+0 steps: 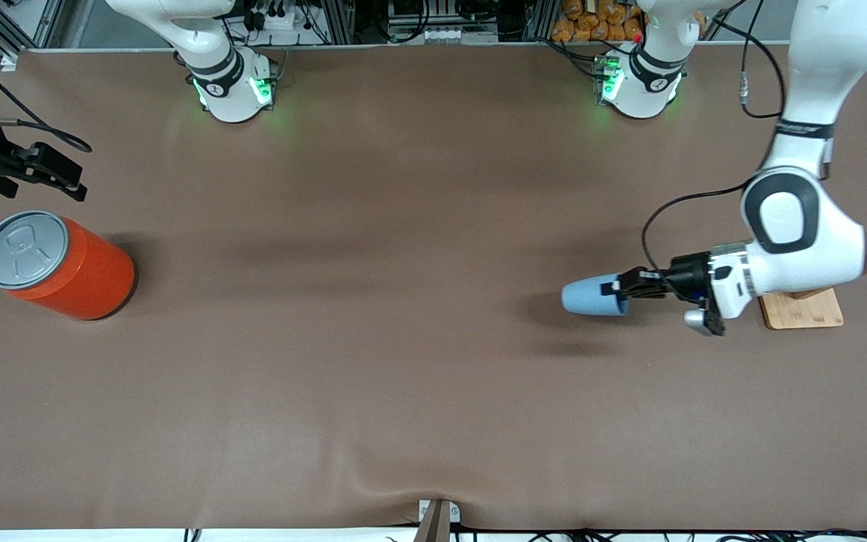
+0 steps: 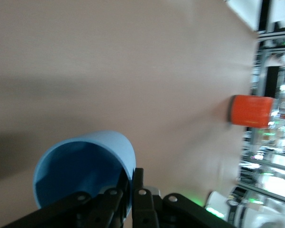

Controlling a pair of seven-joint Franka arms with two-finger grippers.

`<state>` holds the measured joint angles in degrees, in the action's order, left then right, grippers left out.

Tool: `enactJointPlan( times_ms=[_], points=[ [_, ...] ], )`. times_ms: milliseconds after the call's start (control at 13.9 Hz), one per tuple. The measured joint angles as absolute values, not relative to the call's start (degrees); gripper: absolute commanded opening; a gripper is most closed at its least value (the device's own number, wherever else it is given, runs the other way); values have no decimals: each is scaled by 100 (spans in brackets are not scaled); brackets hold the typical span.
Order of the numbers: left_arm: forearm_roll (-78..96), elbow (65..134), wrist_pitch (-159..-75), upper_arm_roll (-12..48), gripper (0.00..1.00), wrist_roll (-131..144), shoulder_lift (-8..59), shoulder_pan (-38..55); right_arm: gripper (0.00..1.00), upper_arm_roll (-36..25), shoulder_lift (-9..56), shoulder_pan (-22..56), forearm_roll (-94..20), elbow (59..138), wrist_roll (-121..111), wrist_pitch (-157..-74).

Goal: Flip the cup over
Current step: 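Rotate the cup upright with the left gripper and lower it to the table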

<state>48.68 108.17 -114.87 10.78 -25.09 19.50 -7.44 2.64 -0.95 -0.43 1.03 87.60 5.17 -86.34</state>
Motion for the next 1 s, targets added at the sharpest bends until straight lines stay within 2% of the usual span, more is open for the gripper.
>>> enactJointPlan(
  times_ms=[215,430,646,1004],
  points=[
    [3073,10355,-11175,1073,0,-1616,1827,-912,100,262,-95,-44,102,8758,512,-8634],
    [1808,10250,-11145,1055,0,-1194,1787,-944,100,246,-95,-77,102,8758,493,-8632],
    [1234,10290,-11201,1037,0,-741,1786,-1047,100,240,-96,-80,102,8758,452,-8632],
    [644,10734,-11922,1066,0,73,1785,-1032,100,233,-95,-83,102,8758,263,-8632]
  ],
)
